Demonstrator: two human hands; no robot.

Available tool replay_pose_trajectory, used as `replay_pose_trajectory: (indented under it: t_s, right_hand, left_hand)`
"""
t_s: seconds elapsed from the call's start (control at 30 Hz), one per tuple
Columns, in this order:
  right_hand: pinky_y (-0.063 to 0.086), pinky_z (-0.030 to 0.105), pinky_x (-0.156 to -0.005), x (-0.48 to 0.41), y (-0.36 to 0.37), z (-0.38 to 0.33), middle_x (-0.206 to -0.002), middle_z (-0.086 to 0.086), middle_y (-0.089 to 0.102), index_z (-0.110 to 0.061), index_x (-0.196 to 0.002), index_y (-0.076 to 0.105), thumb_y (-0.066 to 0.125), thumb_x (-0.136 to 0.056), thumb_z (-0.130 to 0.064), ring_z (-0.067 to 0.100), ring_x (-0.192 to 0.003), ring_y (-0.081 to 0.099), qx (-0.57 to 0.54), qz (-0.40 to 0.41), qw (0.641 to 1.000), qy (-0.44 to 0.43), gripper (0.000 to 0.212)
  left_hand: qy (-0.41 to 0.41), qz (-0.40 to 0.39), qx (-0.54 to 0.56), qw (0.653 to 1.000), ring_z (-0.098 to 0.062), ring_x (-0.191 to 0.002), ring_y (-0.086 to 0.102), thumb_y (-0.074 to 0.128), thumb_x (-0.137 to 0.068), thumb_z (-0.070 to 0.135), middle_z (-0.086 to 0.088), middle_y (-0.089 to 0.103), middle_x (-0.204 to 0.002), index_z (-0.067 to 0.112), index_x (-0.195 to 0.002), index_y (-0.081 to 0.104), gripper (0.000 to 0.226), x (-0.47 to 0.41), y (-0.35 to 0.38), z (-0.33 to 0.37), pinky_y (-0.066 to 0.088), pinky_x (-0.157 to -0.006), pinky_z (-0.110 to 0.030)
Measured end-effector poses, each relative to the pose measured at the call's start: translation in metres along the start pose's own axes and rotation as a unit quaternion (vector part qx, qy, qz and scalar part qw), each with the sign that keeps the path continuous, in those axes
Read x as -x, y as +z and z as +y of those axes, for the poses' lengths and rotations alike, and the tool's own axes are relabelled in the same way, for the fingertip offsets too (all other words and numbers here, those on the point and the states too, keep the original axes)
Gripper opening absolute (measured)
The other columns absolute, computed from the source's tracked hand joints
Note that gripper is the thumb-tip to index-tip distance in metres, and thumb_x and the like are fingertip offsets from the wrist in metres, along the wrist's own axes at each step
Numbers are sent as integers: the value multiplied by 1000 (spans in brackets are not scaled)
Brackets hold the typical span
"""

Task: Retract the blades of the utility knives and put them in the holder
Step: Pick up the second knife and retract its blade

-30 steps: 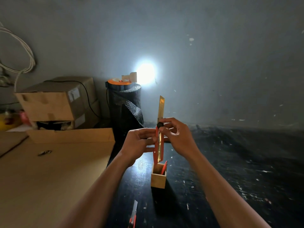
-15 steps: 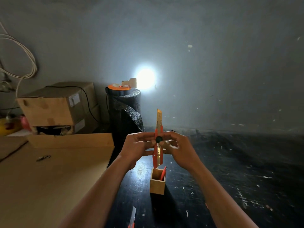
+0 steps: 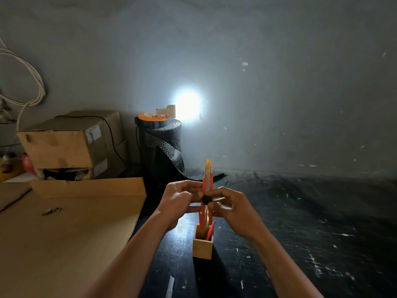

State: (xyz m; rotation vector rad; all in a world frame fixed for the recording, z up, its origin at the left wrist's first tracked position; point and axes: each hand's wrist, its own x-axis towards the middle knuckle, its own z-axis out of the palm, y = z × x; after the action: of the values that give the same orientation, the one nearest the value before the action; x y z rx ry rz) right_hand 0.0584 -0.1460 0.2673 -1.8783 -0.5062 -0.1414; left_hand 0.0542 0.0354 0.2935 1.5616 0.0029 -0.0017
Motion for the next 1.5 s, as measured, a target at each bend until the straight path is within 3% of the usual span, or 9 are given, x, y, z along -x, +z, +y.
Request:
replay_pose_trajectory:
  t_s: [0.2, 0.4, 0.63, 0.77, 0.9, 1.1, 1.3, 1.4, 1.5]
  right_hand:
    - [63, 26, -78, 5, 4, 4, -102, -16, 77, -35, -108, 74, 71, -94, -16, 8, -92, 75, 26, -14, 1000, 11, 23]
    - [64, 30, -81, 13, 11, 6, -105, -15, 77, -32, -108, 76, 71, -94, -16, 10, -94, 74, 6, -16, 999, 27, 22]
    - [63, 26, -80, 12, 10, 2, -101, -15, 79, -30, -103, 78, 71, -94, -13, 11, -93, 74, -11, -19, 999, 35, 20]
    - [59, 16, -75, 7, 13, -2, -101, -23, 76, -42, -101, 72, 73, -93, -16, 2, -97, 72, 22, -7, 1000, 4, 27]
    - [59, 16, -76, -2, 13, -11, -99, -18, 77, -38, -101, 75, 72, -93, -11, 4, -97, 73, -6, 8, 1000, -17, 28]
    - [61, 30, -91, -17, 10, -21, -109, -10, 78, -32, -114, 76, 68, -96, -9, 11, -101, 74, 5, -1, 1000, -30, 30]
    - [63, 42, -88, -23, 11, -20, -101, -8, 77, -29, -102, 68, 78, -89, -26, 14, -94, 76, 17, 15, 999, -25, 16]
    - [64, 39, -85, -20, 12, -19, -103, -10, 77, -29, -110, 66, 78, -88, -30, 14, -94, 76, 14, 15, 999, -44, 25]
    - [63, 28, -84, -17, 9, -20, -109, -11, 76, -29, -118, 71, 71, -94, -15, 10, -98, 75, 14, 7, 998, -56, 27]
  left_hand:
    - [20, 23, -29, 999, -17, -74, 80, 61, -91, -14, -13, 82, -93, 6, -100, 77, 27, 1, 5, 1, 63, -59, -27]
    - [44, 59, -27, 997, -22, -76, 80, 64, -91, -10, -15, 80, -91, 7, -98, 77, 22, -2, 5, 1, 65, -63, -31]
    - [37, 63, -21, 997, -30, -82, 80, 63, -92, -10, -18, 80, -91, 7, -97, 76, 21, -8, 0, 1, 65, -79, -51]
    - [55, 60, -52, 995, -28, -86, 80, 62, -94, -8, -14, 80, -94, 10, -100, 75, 22, -9, -2, 4, 65, -82, -48]
    - [79, 50, -66, 993, -24, -85, 81, 67, -93, -5, -10, 80, -99, 10, -111, 70, 24, -9, -6, 16, 67, -79, -41]
    - [94, 38, -42, 994, -22, -80, 82, 69, -90, -10, -3, 82, -94, 18, -113, 72, 37, -7, -14, 33, 66, -65, -34]
    - [108, 51, -22, 993, -25, -82, 82, 67, -90, -12, -5, 83, -95, 16, -120, 73, 41, -10, -13, 36, 67, -68, -40]
    - [114, 52, -30, 992, -23, -85, 82, 68, -91, -9, -3, 83, -96, 17, -122, 73, 41, -11, -11, 35, 67, -75, -47]
    - [118, 50, -38, 991, -26, -90, 81, 69, -90, -8, -7, 83, -100, 18, -123, 73, 42, -12, -10, 35, 65, -81, -52]
